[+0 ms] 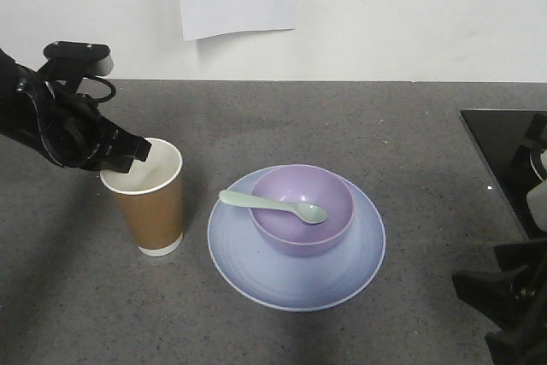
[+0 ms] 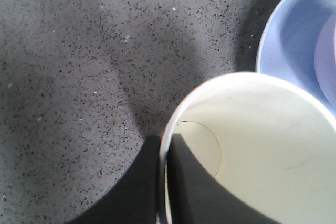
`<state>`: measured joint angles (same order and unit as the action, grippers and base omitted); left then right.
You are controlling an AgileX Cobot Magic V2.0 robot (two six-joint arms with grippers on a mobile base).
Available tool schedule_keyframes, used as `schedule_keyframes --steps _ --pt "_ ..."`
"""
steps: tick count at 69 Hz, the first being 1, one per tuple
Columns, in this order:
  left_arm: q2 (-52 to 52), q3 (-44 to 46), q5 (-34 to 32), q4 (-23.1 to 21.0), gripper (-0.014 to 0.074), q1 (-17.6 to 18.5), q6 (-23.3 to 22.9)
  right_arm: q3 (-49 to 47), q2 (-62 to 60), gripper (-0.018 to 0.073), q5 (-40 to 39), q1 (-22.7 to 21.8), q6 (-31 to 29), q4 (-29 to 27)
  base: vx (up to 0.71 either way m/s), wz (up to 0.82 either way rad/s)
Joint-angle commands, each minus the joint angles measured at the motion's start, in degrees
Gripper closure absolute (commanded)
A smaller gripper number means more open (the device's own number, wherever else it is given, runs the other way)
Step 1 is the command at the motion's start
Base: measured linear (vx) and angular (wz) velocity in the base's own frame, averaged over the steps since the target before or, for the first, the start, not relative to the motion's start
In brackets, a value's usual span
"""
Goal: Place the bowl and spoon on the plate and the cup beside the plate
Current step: 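Carry the brown paper cup with the left gripper toward the plate, then set the cup down beside the plate and open the left gripper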
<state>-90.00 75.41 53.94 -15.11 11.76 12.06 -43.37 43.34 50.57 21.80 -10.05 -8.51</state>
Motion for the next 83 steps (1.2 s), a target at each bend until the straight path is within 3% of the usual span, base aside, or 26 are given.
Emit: schedule_keyframes --steps 1,12,35,58,83 --pt "1.8 1.4 -2.1 -1.5 0.0593 0.3 0.3 -1.4 -0.1 0.0169 -3.0 0.1 -0.5 0.1 0.00 0.00" --pt "1.8 1.4 -3.2 -1.5 0.0514 0.3 0.4 -1.4 -0.1 0.0169 -3.0 0.1 -0.5 0.1 0.00 0.00" --pt "3.0 1.4 -3.2 -1.4 0.0206 0.3 0.5 -1.4 -0.1 0.0169 -3.0 0.1 -0.5 0.1 0.00 0.00" --pt "9.2 1.4 -2.3 4.6 0.0190 0.2 0.2 -1.4 -0.1 0.0169 -3.0 0.1 -0.5 0.1 0.00 0.00" --pt "21.7 -0.6 -0.6 4.5 0.0190 0.2 -0.1 -1.4 -0.1 0.0169 -3.0 0.1 -0.5 0.1 0.00 0.00"
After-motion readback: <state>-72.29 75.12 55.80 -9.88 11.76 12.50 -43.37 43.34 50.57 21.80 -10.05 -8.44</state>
